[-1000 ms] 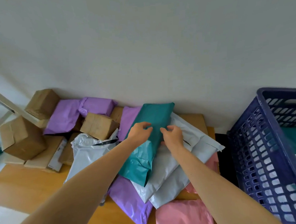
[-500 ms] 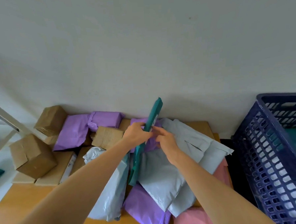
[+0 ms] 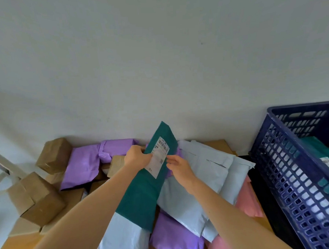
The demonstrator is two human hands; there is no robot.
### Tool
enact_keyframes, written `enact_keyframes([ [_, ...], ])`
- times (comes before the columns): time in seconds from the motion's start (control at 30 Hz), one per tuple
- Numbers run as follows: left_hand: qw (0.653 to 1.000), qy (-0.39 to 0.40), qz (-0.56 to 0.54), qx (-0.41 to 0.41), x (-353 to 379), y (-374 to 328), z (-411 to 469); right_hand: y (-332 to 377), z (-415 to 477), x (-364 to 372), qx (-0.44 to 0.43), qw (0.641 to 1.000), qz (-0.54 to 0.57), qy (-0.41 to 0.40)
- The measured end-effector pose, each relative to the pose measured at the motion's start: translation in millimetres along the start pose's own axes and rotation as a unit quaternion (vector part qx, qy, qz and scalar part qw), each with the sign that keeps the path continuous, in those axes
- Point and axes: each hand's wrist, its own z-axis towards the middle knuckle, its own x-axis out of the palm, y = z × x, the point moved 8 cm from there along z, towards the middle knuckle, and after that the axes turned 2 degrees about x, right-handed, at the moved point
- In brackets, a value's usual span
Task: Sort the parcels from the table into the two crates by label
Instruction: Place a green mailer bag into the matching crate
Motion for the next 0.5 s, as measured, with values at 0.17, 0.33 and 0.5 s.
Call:
enact_keyframes([
  [0.17, 0.982, 0.020, -0.181, -0.050, -22.4, 18.1, -11.3, 12.2, -15.6, -5.9, -0.039, 0.995, -0.036, -0.085],
  [0.33, 0.934, 0.061, -0.347, -0.051, -50.7, 35.9, -30.9, 26.3, -39.2, 3.1, -0.043, 0.991, 0.032, -0.121],
  [0.5, 0.902, 0.089, -0.421, -0.015, -84.0, 48.4, -63.5, 36.7, -61.8, 25.2, -0.034, 0.985, 0.122, -0.120],
])
